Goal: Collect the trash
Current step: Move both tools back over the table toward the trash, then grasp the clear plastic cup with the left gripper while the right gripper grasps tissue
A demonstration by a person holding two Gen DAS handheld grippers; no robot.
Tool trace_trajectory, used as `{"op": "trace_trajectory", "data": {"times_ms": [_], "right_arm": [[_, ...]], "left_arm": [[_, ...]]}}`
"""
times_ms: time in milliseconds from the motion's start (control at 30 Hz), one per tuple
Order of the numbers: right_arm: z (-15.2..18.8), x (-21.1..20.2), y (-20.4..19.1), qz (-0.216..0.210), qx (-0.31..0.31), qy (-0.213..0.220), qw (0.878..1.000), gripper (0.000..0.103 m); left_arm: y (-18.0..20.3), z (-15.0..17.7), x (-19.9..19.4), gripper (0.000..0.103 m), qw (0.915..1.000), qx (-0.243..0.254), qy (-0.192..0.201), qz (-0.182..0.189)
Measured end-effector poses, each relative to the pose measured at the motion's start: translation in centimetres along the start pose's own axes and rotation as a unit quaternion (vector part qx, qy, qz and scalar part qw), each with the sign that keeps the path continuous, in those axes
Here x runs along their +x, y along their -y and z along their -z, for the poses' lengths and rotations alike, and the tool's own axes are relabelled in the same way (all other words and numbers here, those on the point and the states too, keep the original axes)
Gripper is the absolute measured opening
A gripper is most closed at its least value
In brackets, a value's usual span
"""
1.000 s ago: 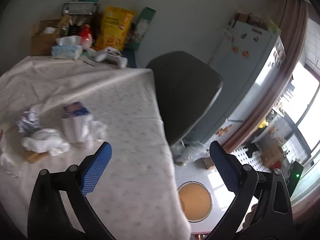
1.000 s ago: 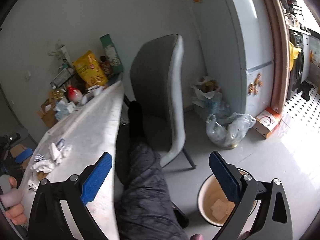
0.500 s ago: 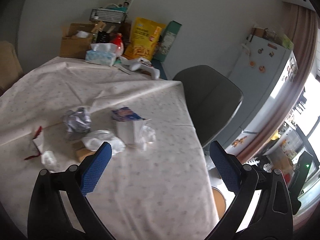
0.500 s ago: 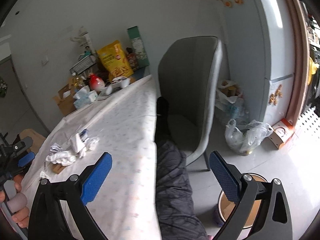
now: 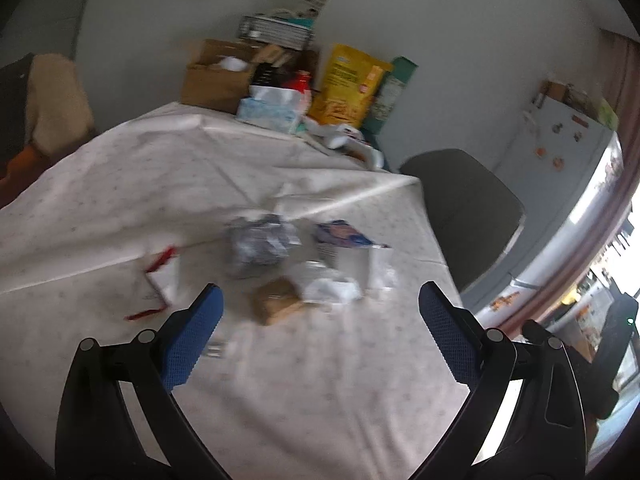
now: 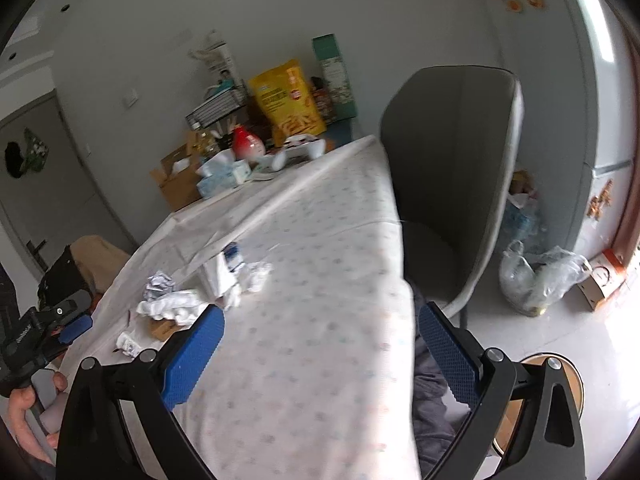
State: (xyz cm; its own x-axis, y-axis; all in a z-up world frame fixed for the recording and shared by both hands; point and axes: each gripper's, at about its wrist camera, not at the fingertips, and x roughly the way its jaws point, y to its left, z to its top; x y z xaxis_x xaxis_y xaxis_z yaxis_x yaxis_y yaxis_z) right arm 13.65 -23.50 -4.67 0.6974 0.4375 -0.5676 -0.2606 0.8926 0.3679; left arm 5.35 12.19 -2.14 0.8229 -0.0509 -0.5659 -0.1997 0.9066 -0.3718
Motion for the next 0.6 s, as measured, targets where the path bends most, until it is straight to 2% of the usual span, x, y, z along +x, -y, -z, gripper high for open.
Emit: {"op": "trace_trajectory", "data": {"times_ms": [33, 200, 333, 400, 433, 500, 600], "right_arm": [[0.1, 0.1, -0.2, -0.003, -0.001, -0.002, 1.000, 0.095], [0.4, 1.4, -1.7, -0.018, -0.006, -0.015, 1.000, 0.095], [0.6, 2.1, -2.1, -0.031, -0.007, -0.018, 0.999, 0.095], [0.9, 2.6, -2.1, -0.034, -0.004, -0.025, 0.999, 0.095], [1.1, 3.0, -2.0, -0.035, -0.001, -0.030, 0.999, 0.095], [1.4, 3.7, -1.9, -0.036, 0.002, -0.040, 0.999, 0.095], [1.8, 4.5, -2.1, -0.043, 0.001, -0.053, 0.998, 0.093]], "left_arm": [[-1.0, -0.2, -0.1, 0.095, 0.9999, -0.011, 0.001, -0.004], [-4.2, -0.3, 0.2, 0.073, 0.9987, -0.045, -0.006, -0.024], [-5.0, 0.3, 1.7, 0.060, 0.9975, -0.052, -0.029, -0.039], [-4.8, 0.8, 2.7, 0.048, 0.9969, -0.045, -0.043, -0.049], [-4.7, 1.1, 3.3, 0.046, 0.9963, -0.042, -0.051, -0.054], [-4.1, 1.5, 3.6, 0.045, 0.9958, -0.024, -0.042, -0.078], [-3.3, 1.7, 4.0, 0.050, 0.9920, 0.001, -0.038, -0.120]]}}
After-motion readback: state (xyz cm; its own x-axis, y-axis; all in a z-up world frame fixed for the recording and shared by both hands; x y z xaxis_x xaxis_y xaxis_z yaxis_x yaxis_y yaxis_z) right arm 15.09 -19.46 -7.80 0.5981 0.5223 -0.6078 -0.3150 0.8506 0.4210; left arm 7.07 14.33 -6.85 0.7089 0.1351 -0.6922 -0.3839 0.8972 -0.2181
